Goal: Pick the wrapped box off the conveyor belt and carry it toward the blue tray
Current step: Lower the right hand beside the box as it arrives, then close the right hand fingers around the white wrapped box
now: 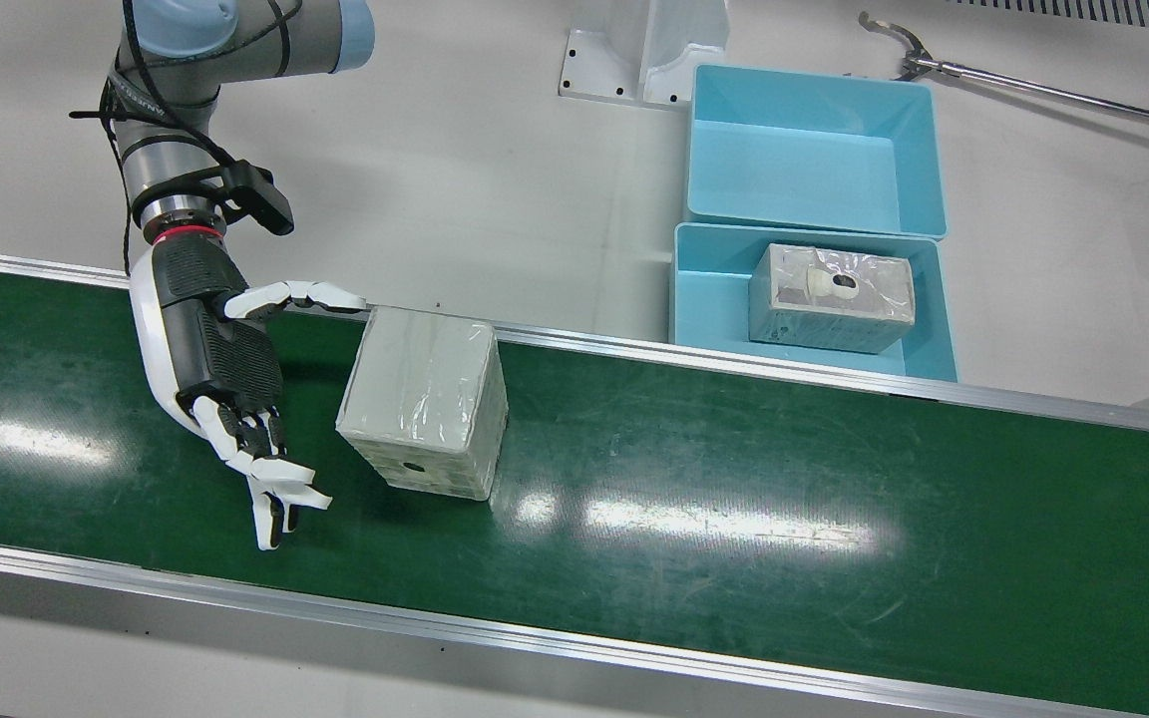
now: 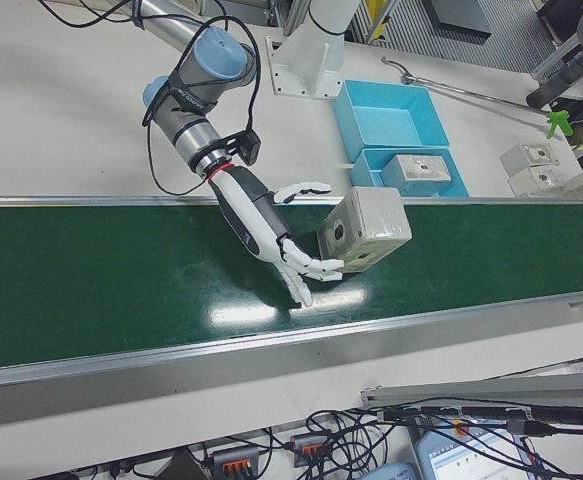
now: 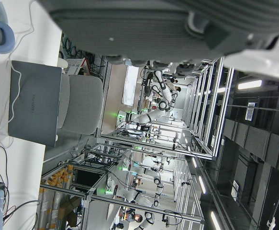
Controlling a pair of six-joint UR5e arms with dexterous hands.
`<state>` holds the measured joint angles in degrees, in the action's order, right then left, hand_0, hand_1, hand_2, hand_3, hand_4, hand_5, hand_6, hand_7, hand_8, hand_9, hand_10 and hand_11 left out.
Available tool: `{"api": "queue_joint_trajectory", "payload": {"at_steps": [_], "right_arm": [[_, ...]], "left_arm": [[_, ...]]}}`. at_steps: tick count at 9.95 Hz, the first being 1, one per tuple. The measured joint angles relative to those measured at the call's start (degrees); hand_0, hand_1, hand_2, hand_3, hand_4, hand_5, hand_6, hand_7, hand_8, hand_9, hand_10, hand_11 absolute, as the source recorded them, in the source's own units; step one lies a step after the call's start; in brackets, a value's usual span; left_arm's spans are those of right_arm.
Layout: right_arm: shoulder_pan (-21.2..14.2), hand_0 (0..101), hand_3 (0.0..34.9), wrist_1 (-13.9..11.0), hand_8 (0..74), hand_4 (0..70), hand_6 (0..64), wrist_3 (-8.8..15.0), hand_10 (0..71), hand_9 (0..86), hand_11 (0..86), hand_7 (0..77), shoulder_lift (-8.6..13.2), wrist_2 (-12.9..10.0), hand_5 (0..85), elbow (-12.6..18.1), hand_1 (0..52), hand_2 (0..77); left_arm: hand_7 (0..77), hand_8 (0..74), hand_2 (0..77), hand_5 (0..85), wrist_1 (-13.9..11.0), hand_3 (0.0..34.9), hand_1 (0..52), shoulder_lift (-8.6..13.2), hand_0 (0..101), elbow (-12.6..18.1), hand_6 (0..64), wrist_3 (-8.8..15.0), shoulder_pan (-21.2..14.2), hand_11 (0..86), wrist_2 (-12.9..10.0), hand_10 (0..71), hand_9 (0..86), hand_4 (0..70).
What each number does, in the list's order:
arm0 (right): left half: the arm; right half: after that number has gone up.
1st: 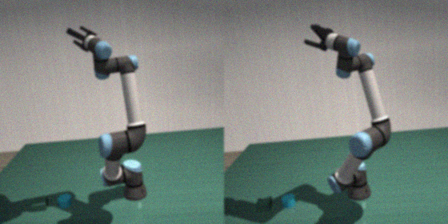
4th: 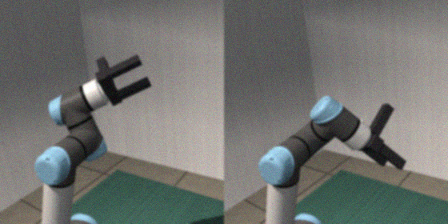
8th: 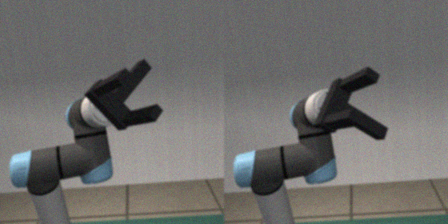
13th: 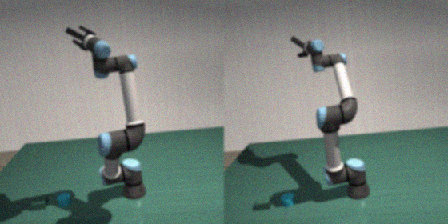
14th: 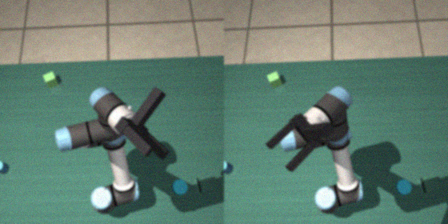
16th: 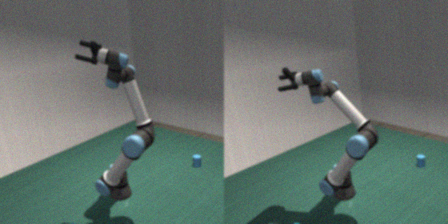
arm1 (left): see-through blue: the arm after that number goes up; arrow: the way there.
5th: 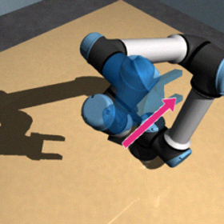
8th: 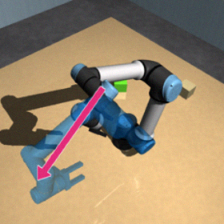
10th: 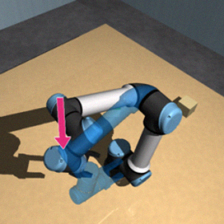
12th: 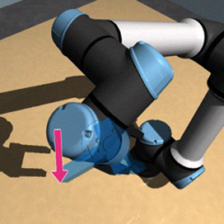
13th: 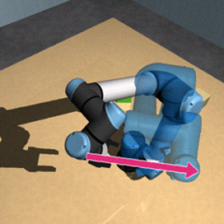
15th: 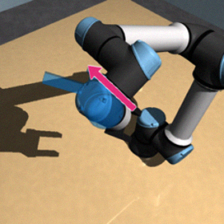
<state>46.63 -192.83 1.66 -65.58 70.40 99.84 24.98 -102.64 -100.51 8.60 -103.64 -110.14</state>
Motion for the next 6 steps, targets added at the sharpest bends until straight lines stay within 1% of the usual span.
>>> {"api": "queue_joint_trajectory", "payload": {"at_steps": [1,3,4,6], "right_arm": [[-0.2,48,10.3,0.0,0.0,10.4,2.7,0.0,0.0,2.2,1.6,19.6,0.2,0.0,25.6,0.0,17.5,21.3],[-0.4,48,10.3,0.0,0.0,10.4,2.7,0.0,0.0,2.2,1.6,19.6,0.5,0.0,25.6,-0.2,17.5,21.3],[-0.4,48,10.5,0.0,0.0,10.9,3.8,0.0,0.0,2.2,1.6,19.6,0.6,0.0,25.6,-0.3,17.5,21.3],[-0.5,48,10.5,0.0,0.0,10.9,3.8,0.0,0.0,3.3,1.6,19.6,0.7,0.0,25.6,-0.4,17.5,21.8]], "left_arm": [[0.5,0.5,0.5,1.1,0.0,0.0,0.0,0.0,0,0.0,0.0,0.0,0.0,0.0,0.0,0.5,0.0,0.0],[0.5,0.5,1.1,1.1,0.0,0.0,0.0,0.0,0,0.0,0.0,0.0,0.0,0.5,0.0,0.0,0.0,0.0],[0.5,0.5,0.5,1.1,0.0,0.0,0.0,0.0,0,0.0,0.0,0.0,0.0,0.0,0.0,0.5,0.0,0.0],[0.5,0.5,0.5,1.1,0.0,0.0,0.0,0.0,0,0.0,0.0,0.0,0.0,0.0,0.0,0.5,0.0,0.0]]}}
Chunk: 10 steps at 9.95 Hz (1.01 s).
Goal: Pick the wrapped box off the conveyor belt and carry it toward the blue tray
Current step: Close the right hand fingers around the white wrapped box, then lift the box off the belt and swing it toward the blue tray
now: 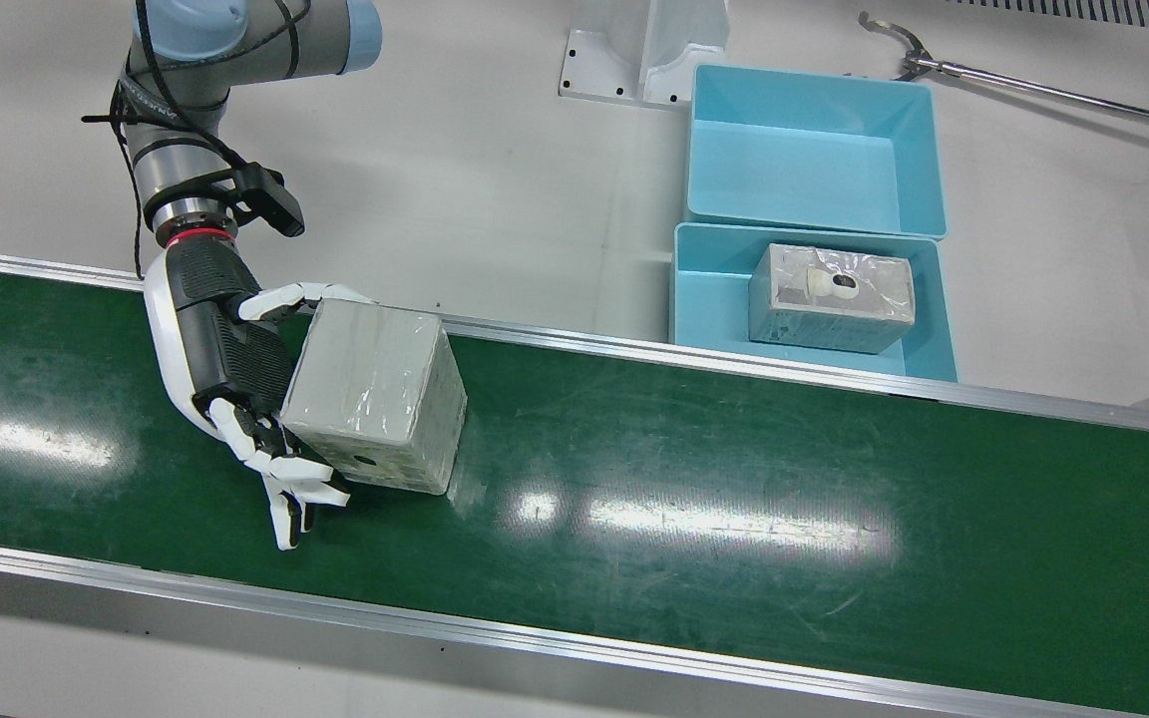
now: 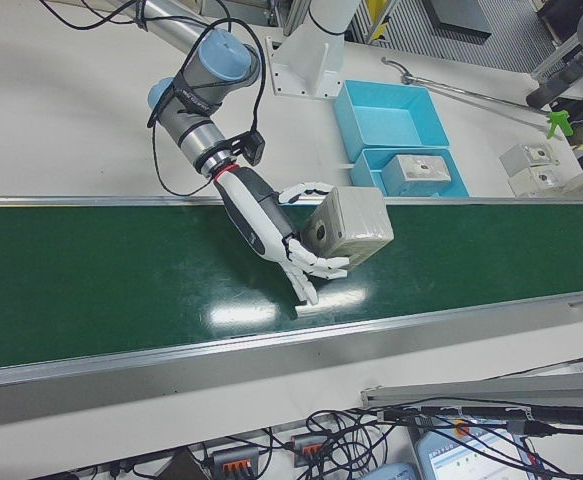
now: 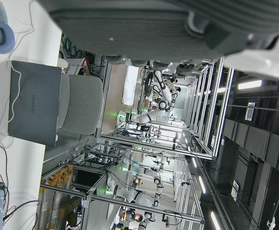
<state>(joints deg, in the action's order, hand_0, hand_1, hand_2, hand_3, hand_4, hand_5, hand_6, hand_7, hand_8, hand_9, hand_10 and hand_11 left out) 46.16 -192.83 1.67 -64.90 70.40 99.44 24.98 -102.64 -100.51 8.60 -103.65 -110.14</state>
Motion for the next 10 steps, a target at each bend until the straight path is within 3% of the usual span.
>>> {"api": "queue_joint_trajectory", "payload": {"at_steps": [6,7,8,9,10], "right_arm": [[-0.1,48,11.0,0.0,0.0,10.9,3.8,-0.1,0.0,3.3,1.1,19.6,0.1,0.1,25.6,-0.4,18.5,24.5],[-0.1,48,10.9,0.0,3.3,12.0,8.2,-0.2,0.0,7.6,1.1,27.8,0.4,0.0,27.8,-0.9,18.5,27.8],[-0.1,48,10.9,-0.3,3.3,12.0,8.2,-0.3,0.0,7.6,1.1,27.8,0.8,0.1,27.8,-1.4,18.5,27.8],[-0.1,52,4.7,-0.9,16.4,23.5,18.0,-0.4,8.7,23.5,10.9,34.9,1.1,0.1,36.0,-1.6,14.2,30.0],[0.1,52,4.7,-2.0,16.4,23.5,18.0,-0.5,8.7,23.5,10.9,34.9,1.2,0.1,36.0,-1.5,14.2,30.0]], "left_arm": [[0.5,0.5,1.1,1.1,0.0,0.0,0.0,0.0,0,0.0,0.0,0.0,0.0,0.0,0.0,0.5,0.0,0.0],[0.5,0.5,1.1,1.1,0.0,0.0,0.0,0.0,0,0.0,0.0,0.0,0.0,0.0,0.0,0.0,0.0,0.0],[0.5,0.5,1.1,1.1,0.0,0.0,0.0,0.0,0,0.0,0.0,0.0,0.0,0.0,0.0,0.0,0.0,0.0],[0.5,0.5,1.1,1.1,0.0,0.0,0.0,0.0,0,0.0,0.0,0.0,0.0,0.0,0.0,0.5,0.0,0.0],[0.5,0.5,1.1,1.1,0.0,0.0,0.0,0.0,0,0.0,0.0,0.0,0.0,0.0,0.0,0.5,0.0,0.0]]}}
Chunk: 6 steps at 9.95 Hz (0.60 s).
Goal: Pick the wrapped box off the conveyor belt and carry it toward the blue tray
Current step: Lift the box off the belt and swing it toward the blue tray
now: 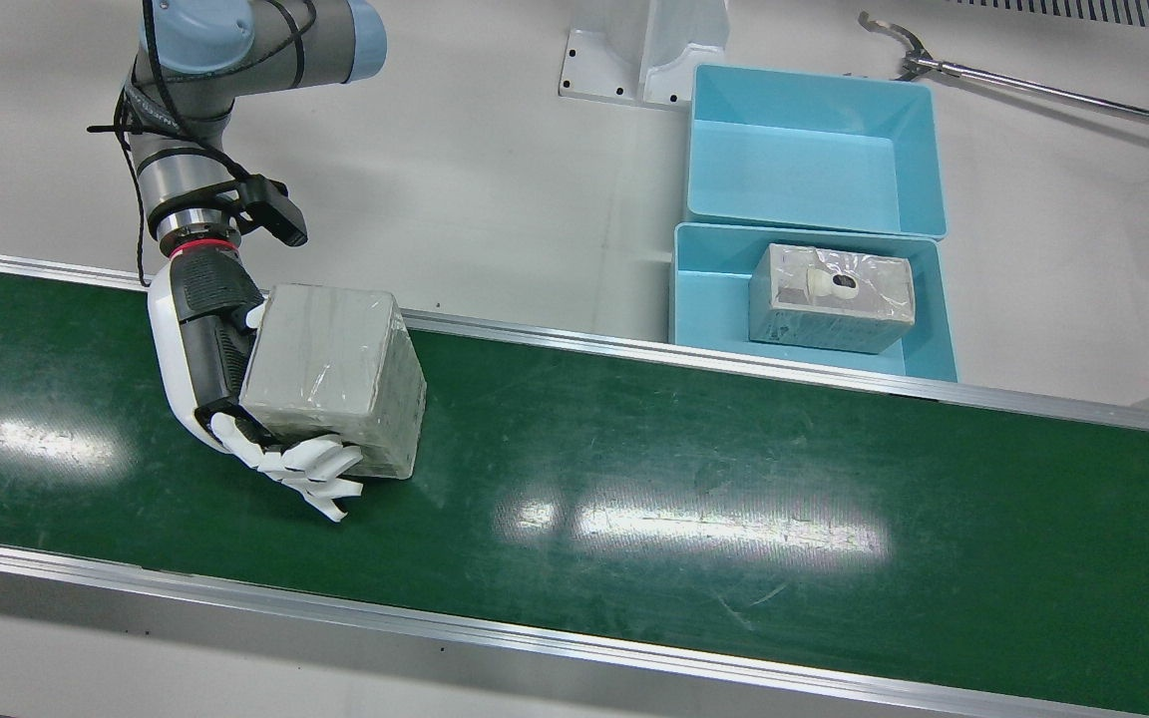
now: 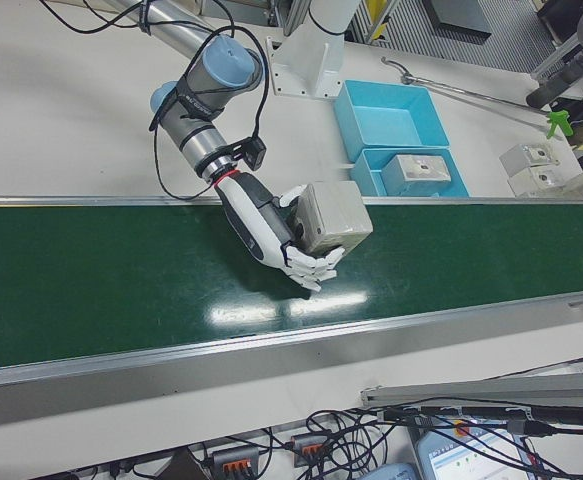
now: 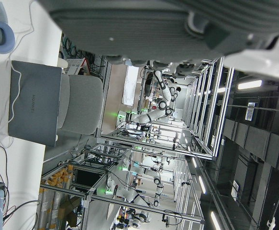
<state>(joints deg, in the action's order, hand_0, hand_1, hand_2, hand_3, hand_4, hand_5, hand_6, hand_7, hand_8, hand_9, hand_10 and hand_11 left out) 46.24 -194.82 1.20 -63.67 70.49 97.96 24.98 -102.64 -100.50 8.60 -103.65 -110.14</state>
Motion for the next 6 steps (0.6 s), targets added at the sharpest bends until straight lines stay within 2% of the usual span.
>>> {"api": "queue_joint_trajectory", "payload": {"at_steps": [1,2,3,4,5,6], "right_arm": [[0.4,53,3.9,-1.2,30.0,28.9,22.9,0.0,18.5,35.5,26.7,37.6,0.1,0.0,37.6,0.6,13.1,30.5],[1.4,53,3.9,-2.6,30.0,28.9,22.9,-0.1,18.5,35.5,26.7,37.6,0.1,0.0,37.6,2.5,13.1,30.5],[2.0,55,3.0,-4.2,34.9,33.8,27.8,0.0,27.3,40.4,35.5,42.5,0.6,0.0,42.0,4.7,13.1,30.5],[1.9,55,3.0,-6.3,34.9,33.8,27.8,0.1,27.3,40.4,35.5,42.5,2.5,0.1,42.0,6.8,13.1,30.5],[0.7,52,3.5,-8.0,42.0,36.0,32.7,0.3,36.5,45.8,41.5,48.0,4.7,0.1,45.8,8.1,13.1,30.5],[-1.5,52,3.3,-9.0,44.2,36.5,33.8,1.0,39.8,48.0,43.6,50.2,6.8,-0.2,47.5,8.6,13.1,30.5]], "left_arm": [[0.5,0.5,1.1,1.1,0.0,0.0,0.0,0.0,0,0.0,0.0,0.0,0.0,0.0,0.0,0.5,0.0,0.0],[0.5,0.5,1.1,1.1,0.0,0.0,0.0,0.0,0,0.0,0.0,0.0,0.0,0.0,0.0,0.5,0.0,0.0],[0.5,0.5,0.5,1.1,0.0,0.0,0.0,0.0,0,0.0,0.0,0.0,0.0,0.0,0.0,0.5,0.0,0.0],[0.5,0.5,0.5,1.1,0.0,0.0,0.0,0.0,0,0.0,0.0,0.0,0.0,0.0,0.0,0.0,0.0,0.0],[0.5,0.5,0.5,1.1,0.0,0.0,0.0,0.0,0,0.0,0.0,0.0,0.0,0.0,0.0,0.0,0.0,0.0],[0.5,0.5,1.1,1.1,0.0,0.0,0.0,0.0,0,0.0,0.0,0.0,0.0,0.0,0.0,0.5,0.0,0.0]]}}
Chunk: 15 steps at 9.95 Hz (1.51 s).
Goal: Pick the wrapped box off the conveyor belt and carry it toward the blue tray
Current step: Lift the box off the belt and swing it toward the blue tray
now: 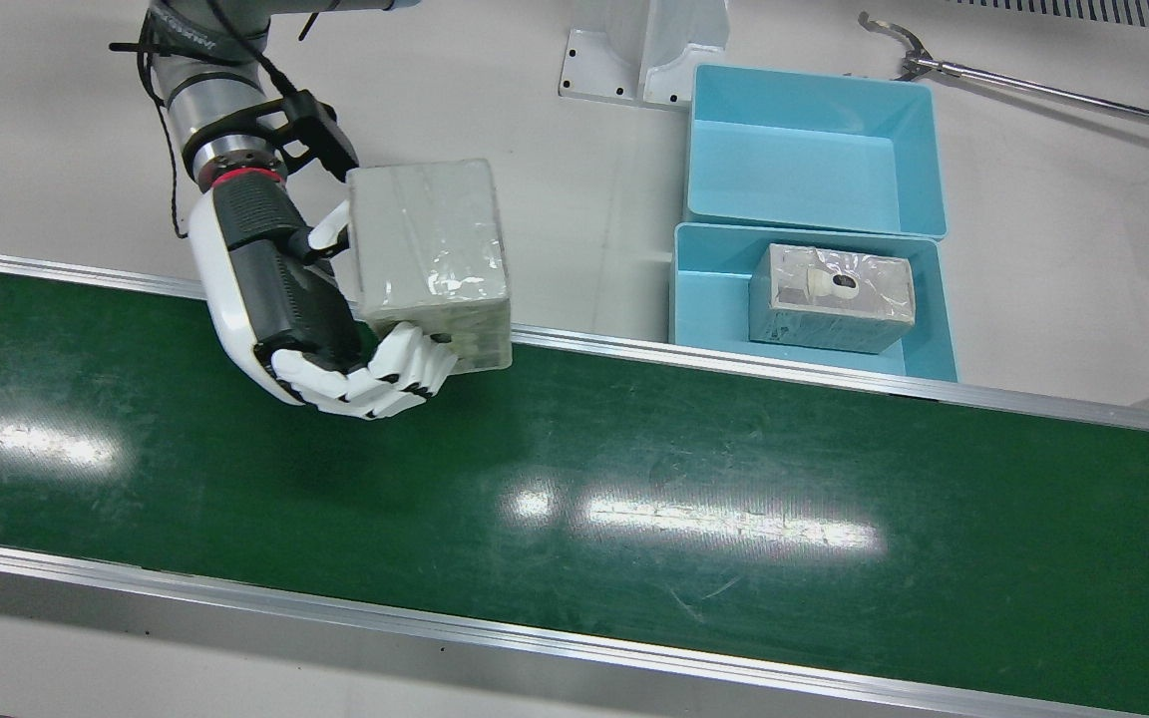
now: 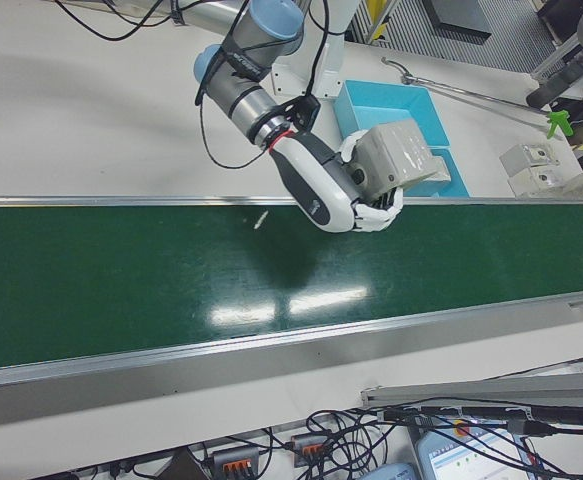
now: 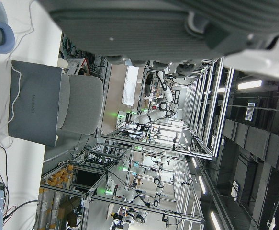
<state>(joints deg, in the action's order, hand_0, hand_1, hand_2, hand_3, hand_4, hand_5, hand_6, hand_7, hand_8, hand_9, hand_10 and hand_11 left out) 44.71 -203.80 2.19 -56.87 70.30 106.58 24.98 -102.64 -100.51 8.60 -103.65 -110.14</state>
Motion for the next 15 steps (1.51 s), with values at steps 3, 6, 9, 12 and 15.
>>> {"api": "queue_joint_trajectory", "payload": {"at_steps": [3,6,9,12,15], "right_arm": [[-9.9,51,3.2,-0.9,46.4,37.1,35.5,4.9,43.6,54.0,47.5,54.5,5.3,-4.9,49.1,0.0,0.5,32.7],[-18.9,50,3.1,0.2,46.4,37.1,35.5,14.7,44.2,55.1,48.0,55.1,10.6,-12.9,49.1,-1.2,0.5,33.3],[-22.6,49,3.1,7.4,46.4,34.9,36.0,21.0,44.2,55.1,48.0,63.8,11.8,-17.5,55.6,-5.0,0.5,33.3],[-23.6,53,3.7,10.8,24.0,14.2,20.2,22.0,27.8,52.4,59.5,49.1,14.1,-16.4,53.5,-10.5,0.5,36.0],[-23.8,52,9.1,11.2,0.0,14.2,3.8,21.9,0.0,33.3,33.8,36.0,16.5,-13.8,31.1,-12.2,0.5,36.0]], "left_arm": [[0.5,0.5,1.1,1.1,0.0,0.0,0.0,0.0,0,0.0,0.0,0.0,0.0,0.0,0.0,0.5,0.0,0.0],[0.5,0.5,0.5,1.1,0.0,0.0,0.0,0.0,0,0.0,0.0,0.0,0.0,0.0,0.0,0.5,0.0,0.0],[0.5,0.5,1.1,1.1,0.0,0.0,0.0,0.0,0,0.0,0.0,0.0,0.0,0.0,0.0,0.0,0.0,0.0],[0.5,0.5,0.5,1.1,0.0,0.0,0.0,0.0,0,0.0,0.0,0.0,0.0,0.0,0.0,0.5,0.0,0.0],[0.5,0.5,1.1,1.1,0.0,0.0,0.0,0.0,0,0.0,0.0,0.0,0.0,0.0,0.0,0.5,0.0,0.0]]}}
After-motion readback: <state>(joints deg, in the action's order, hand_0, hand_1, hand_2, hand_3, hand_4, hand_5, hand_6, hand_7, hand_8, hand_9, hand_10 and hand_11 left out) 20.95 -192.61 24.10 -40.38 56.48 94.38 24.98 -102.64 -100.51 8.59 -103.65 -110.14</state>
